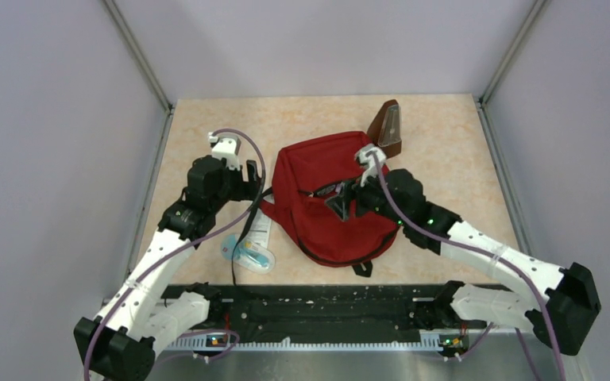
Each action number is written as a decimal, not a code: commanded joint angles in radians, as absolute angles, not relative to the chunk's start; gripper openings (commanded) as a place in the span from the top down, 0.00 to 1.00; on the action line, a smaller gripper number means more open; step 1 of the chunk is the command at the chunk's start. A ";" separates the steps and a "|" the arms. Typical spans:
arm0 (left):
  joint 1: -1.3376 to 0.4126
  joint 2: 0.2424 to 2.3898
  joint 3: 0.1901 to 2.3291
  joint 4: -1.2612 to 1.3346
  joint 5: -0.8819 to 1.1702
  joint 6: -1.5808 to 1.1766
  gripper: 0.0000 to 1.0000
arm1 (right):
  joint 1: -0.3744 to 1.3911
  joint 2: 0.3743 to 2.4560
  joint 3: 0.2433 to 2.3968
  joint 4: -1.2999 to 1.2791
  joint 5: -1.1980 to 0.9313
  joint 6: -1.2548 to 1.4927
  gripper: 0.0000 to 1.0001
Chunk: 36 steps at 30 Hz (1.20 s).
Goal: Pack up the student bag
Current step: Place the stationery in the student bag, then pick up the stationery from the center of the board.
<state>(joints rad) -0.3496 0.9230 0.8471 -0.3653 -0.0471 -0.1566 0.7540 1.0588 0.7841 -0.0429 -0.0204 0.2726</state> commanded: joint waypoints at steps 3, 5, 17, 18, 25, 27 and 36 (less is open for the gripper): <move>-0.347 0.934 0.847 -0.324 -0.100 -0.171 0.18 | 1.067 1.186 0.827 0.086 -0.067 0.191 0.32; -0.345 0.933 0.846 -0.324 -0.116 -0.165 0.18 | 1.140 1.286 0.868 0.112 -0.054 0.174 0.32; -0.334 0.927 0.841 -0.321 -0.135 -0.158 0.18 | 1.374 1.888 1.268 0.018 0.149 0.048 0.41; -0.334 0.927 0.841 -0.321 -0.135 -0.158 0.18 | 1.376 1.922 1.296 0.005 0.161 0.045 0.42; -0.334 0.920 0.843 -0.321 -0.138 -0.156 0.18 | 1.381 2.046 1.387 -0.079 0.245 0.043 0.50; -0.334 0.919 0.842 -0.321 -0.136 -0.156 0.18 | 1.380 2.056 1.389 -0.092 0.262 0.052 0.50; -0.333 0.917 0.842 -0.320 -0.131 -0.156 0.18 | 1.380 2.106 1.419 -0.142 0.272 0.075 0.51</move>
<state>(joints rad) -0.3382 0.9337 0.8467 -0.3656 -0.1249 -0.1608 1.3743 2.0663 1.3792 -0.0887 0.2504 0.0597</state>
